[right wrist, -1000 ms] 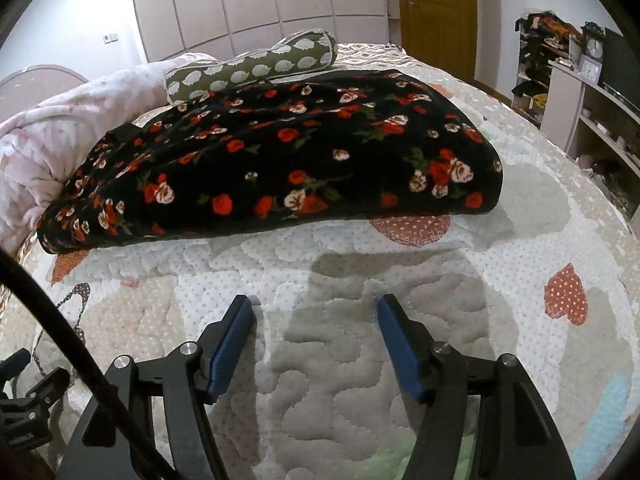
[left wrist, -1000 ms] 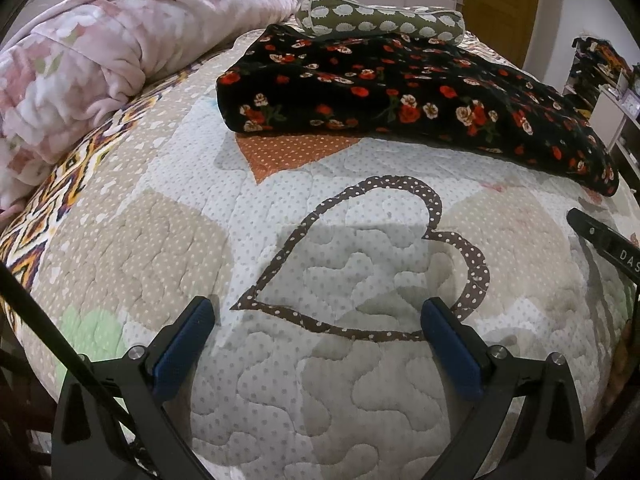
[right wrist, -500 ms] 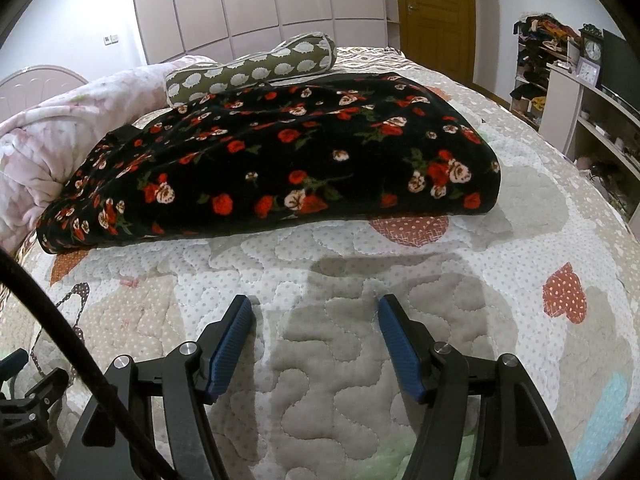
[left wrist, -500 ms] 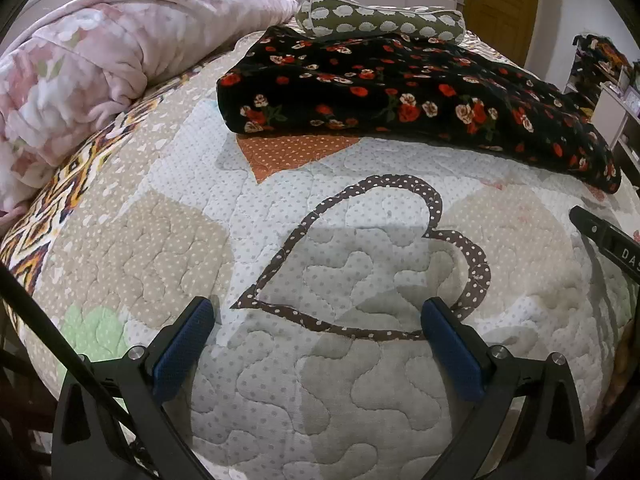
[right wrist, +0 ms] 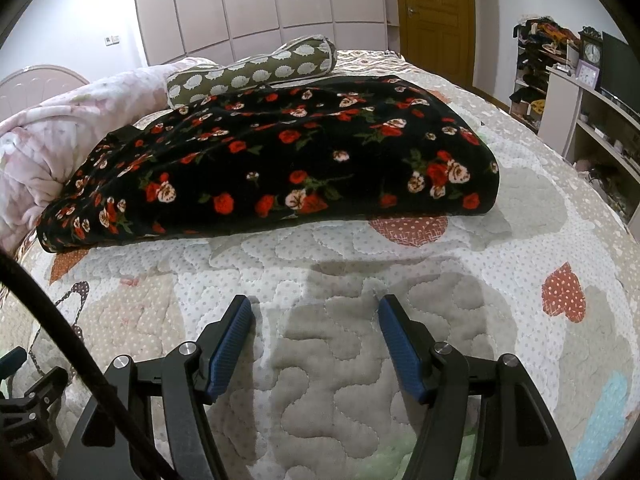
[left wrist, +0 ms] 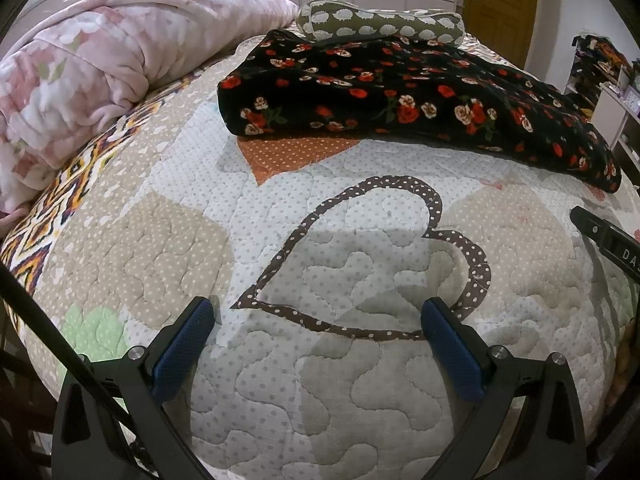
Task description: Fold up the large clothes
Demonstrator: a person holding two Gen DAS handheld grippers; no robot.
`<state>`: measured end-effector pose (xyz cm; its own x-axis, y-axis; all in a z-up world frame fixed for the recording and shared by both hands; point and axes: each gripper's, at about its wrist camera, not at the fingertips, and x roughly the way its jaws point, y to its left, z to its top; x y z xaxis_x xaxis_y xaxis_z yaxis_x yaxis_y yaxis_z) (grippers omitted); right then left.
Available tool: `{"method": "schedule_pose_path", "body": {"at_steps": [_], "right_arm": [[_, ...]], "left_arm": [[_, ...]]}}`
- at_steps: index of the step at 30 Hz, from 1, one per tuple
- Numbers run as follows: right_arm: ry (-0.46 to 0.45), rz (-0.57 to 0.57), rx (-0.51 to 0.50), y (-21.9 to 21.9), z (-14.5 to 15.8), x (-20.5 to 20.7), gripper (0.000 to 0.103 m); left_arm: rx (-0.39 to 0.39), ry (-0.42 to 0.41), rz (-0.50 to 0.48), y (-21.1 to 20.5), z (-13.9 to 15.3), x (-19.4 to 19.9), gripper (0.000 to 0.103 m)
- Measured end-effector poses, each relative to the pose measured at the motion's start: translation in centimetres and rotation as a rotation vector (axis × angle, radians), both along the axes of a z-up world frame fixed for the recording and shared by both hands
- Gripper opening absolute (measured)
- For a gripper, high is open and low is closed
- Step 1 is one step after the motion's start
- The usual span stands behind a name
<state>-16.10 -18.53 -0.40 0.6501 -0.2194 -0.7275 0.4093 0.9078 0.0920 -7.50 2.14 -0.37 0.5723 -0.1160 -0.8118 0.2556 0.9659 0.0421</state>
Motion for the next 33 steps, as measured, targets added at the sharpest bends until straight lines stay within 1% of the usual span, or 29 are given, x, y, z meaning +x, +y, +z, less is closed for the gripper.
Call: {"method": "schedule_pose_path", "body": {"at_steps": [33], "right_arm": [[-0.001, -0.004, -0.002, 0.14, -0.1, -0.03, 0.069]], "left_arm": [[0.006, -0.021, 0.001, -0.06, -0.03, -0.19, 0.103]]}}
